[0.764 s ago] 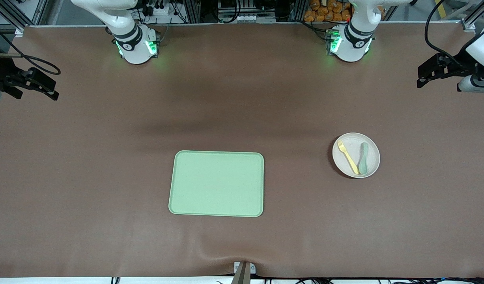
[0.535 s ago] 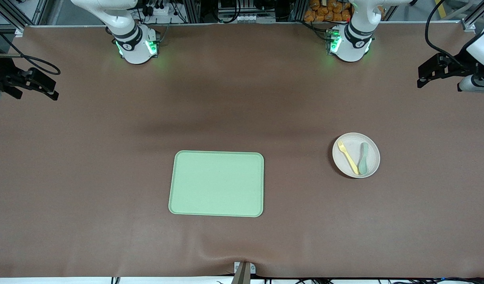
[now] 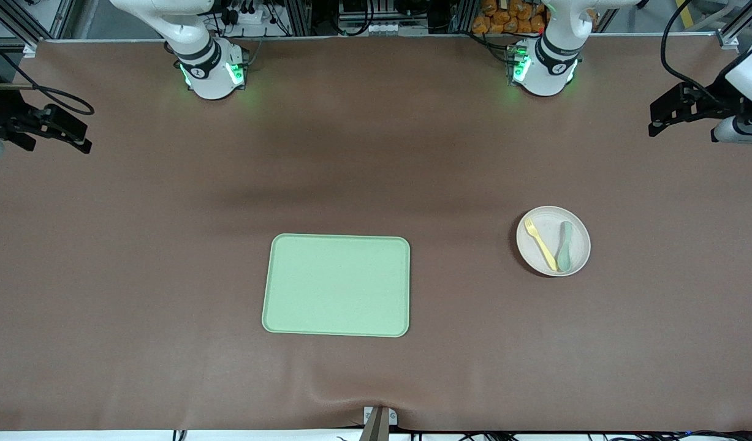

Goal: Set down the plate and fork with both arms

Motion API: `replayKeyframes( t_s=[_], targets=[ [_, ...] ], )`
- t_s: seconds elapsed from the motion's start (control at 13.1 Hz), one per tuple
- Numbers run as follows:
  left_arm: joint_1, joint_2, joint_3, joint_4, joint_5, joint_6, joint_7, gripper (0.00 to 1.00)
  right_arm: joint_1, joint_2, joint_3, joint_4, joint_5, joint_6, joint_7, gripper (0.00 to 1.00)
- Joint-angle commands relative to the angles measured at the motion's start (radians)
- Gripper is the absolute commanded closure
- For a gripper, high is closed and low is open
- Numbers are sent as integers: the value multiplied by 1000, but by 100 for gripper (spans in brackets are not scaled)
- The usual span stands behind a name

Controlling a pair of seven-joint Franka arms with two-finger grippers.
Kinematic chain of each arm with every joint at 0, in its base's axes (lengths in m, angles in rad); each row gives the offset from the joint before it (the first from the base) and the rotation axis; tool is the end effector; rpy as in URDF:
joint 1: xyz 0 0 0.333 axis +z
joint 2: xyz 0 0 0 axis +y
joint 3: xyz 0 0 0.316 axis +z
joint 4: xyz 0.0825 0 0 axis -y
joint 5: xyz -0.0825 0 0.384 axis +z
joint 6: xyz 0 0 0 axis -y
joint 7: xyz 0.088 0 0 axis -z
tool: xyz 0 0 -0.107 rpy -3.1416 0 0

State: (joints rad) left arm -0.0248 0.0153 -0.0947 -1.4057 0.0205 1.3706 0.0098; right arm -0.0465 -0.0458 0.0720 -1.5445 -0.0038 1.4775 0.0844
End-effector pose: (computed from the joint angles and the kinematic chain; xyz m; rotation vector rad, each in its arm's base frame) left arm 0.5337 -0.0611 0.6753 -3.1130 0.1960 0.0768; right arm 0.5306 0.0141 0.6535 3.1318 -0.0929 -0.0327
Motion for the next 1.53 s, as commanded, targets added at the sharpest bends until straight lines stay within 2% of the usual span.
replayKeyframes(
  t_s=[0.0,0.23,0.61,0.92,1.45],
  targets=[
    [12,-9,-5,-1,18,-16,9,0,8,-2,-14,-6,16,-5,-5,0],
    [26,-11,-7,-6,13,-42,16,0,5,10,-14,0,16,-19,-6,0],
    [26,-12,-7,-32,15,-42,15,0,8,76,-14,104,18,-95,-5,0],
    [28,-3,-7,-84,16,-41,15,0,13,78,-15,104,18,-95,-5,0],
    [117,167,-7,-82,24,51,16,0,31,78,-32,104,18,-97,-3,0]
  ],
)
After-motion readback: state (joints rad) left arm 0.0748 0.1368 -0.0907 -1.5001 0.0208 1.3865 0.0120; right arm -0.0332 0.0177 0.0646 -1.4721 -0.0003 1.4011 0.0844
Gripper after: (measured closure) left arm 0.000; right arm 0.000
